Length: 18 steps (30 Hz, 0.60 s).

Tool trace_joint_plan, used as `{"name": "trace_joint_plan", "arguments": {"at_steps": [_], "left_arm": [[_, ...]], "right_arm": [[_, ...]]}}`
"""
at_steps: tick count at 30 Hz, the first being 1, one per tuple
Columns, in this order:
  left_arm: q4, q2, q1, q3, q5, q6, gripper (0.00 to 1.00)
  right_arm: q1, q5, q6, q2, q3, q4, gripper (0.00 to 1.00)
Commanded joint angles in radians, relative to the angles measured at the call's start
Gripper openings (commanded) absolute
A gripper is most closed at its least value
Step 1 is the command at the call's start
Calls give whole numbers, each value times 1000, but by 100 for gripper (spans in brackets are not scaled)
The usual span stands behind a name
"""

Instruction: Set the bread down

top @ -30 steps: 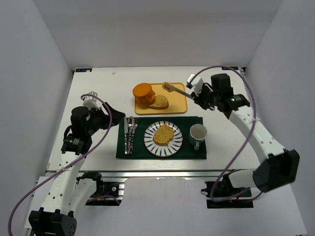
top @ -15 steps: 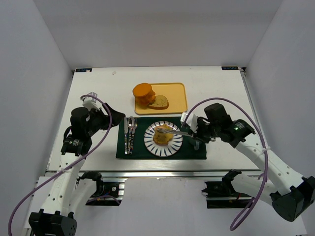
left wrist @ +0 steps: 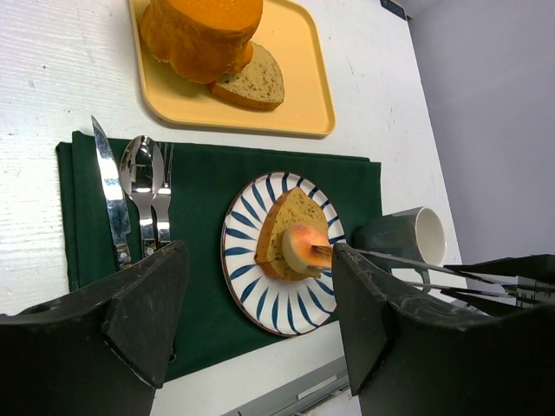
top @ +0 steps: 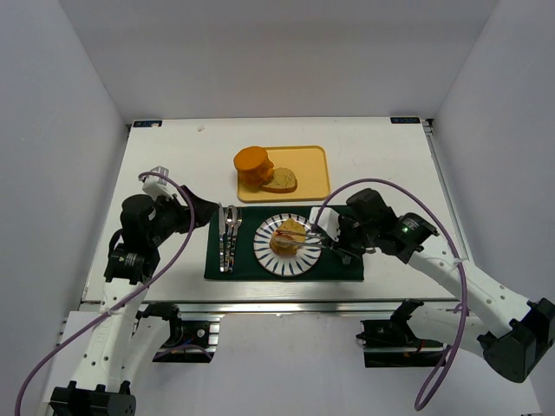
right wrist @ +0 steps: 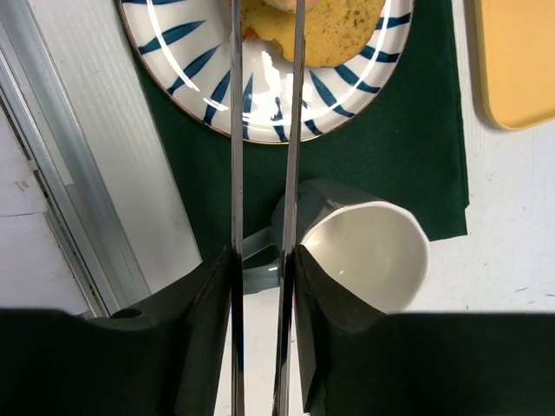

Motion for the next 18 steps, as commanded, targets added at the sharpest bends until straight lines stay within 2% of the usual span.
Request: {"name": "trace_joint_plan", "arguments": {"at_steps": [1, 6, 18], "left_arm": [[-13, -12, 0, 0, -7, -2, 76], [-10, -6, 0, 1, -4, -2, 76], [-4, 5, 0, 6, -1, 1, 76]], "right_arm": [[17, -24, -2, -20, -16, 9, 38], [26, -50, -20, -33, -22, -22, 48], [27, -108, -16, -87, 10, 0, 50]]}}
